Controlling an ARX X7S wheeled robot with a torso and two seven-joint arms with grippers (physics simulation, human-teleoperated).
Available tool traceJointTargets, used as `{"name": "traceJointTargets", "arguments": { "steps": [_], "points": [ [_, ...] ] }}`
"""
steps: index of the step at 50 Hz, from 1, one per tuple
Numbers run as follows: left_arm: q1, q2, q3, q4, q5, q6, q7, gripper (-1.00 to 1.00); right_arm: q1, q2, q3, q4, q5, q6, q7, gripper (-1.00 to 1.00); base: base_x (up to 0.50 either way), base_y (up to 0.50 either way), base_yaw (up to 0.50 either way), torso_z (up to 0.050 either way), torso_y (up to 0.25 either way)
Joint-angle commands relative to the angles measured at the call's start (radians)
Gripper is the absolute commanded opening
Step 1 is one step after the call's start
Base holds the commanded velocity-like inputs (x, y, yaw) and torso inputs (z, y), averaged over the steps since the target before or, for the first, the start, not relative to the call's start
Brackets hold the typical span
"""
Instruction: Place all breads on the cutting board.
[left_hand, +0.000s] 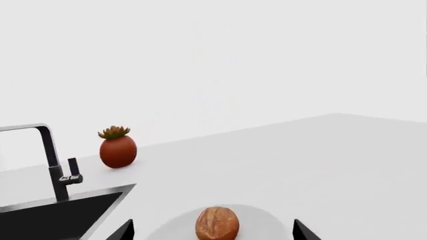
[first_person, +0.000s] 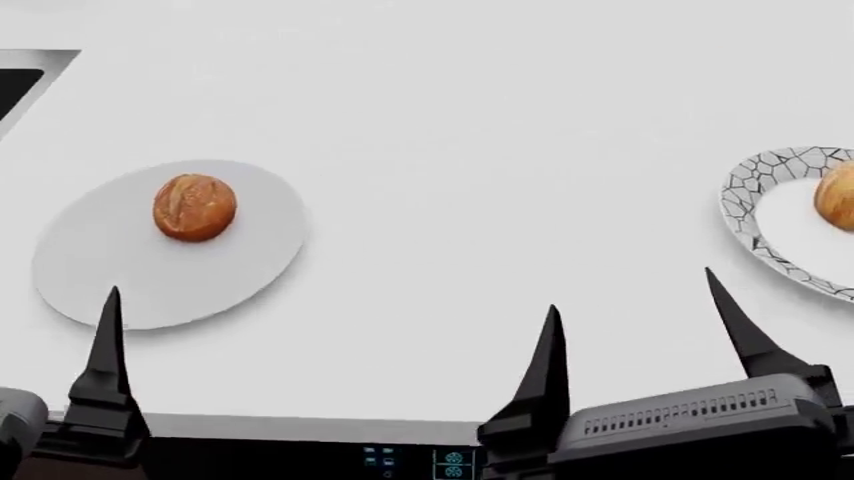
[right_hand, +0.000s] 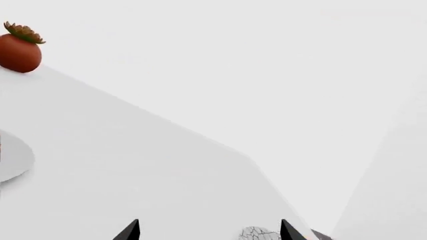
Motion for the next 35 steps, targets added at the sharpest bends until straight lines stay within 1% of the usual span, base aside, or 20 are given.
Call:
{"name": "traceJointTargets", "arguments": {
  "steps": [1,6,11,18,21,26,35],
  "points": [
    [-0.059,0.021,-0.018,-0.018,-0.012,-0.064,0.033,1.0,0.031,0.02,-0.067,0.017,-0.094,0.005,0.004,1.0,0.46,-0.27,0.0,0.047,0.088],
    [-0.054,0.018,-0.021,-0.018,-0.016,-0.06,0.032,1.0,0.038,0.02,-0.082,0.014,-0.101,0.012,0.004,1.0,0.47,-0.26,0.0,0.047,0.087],
    [-0.055,0.015,-0.02,-0.018,-0.016,-0.06,0.028,1.0,0.044,0.01,-0.057,-0.006,-0.091,0.027,0.0,1.0,0.47,-0.27,0.0,0.047,0.088],
    [-0.058,0.014,-0.015,-0.005,-0.02,-0.072,0.023,1.0,0.039,0.015,-0.062,-0.004,-0.094,0.017,0.003,1.0,0.44,-0.33,0.0,0.047,0.088],
    [-0.06,0.013,-0.012,0.003,-0.021,-0.08,0.021,1.0,0.043,0.027,-0.103,0.017,-0.119,0.003,0.014,1.0,0.44,-0.32,0.0,0.047,0.089],
    [-0.061,0.012,-0.011,0.011,-0.025,-0.083,0.019,1.0,0.051,0.029,-0.112,-0.001,-0.125,0.024,0.006,1.0,0.46,-0.29,0.0,0.047,0.088],
    [-0.066,0.008,-0.01,0.017,-0.03,-0.089,0.015,1.0,0.069,0.052,-0.18,0.005,-0.17,0.042,0.006,1.0,0.48,-0.24,0.0,0.047,0.088]
  ]
}}
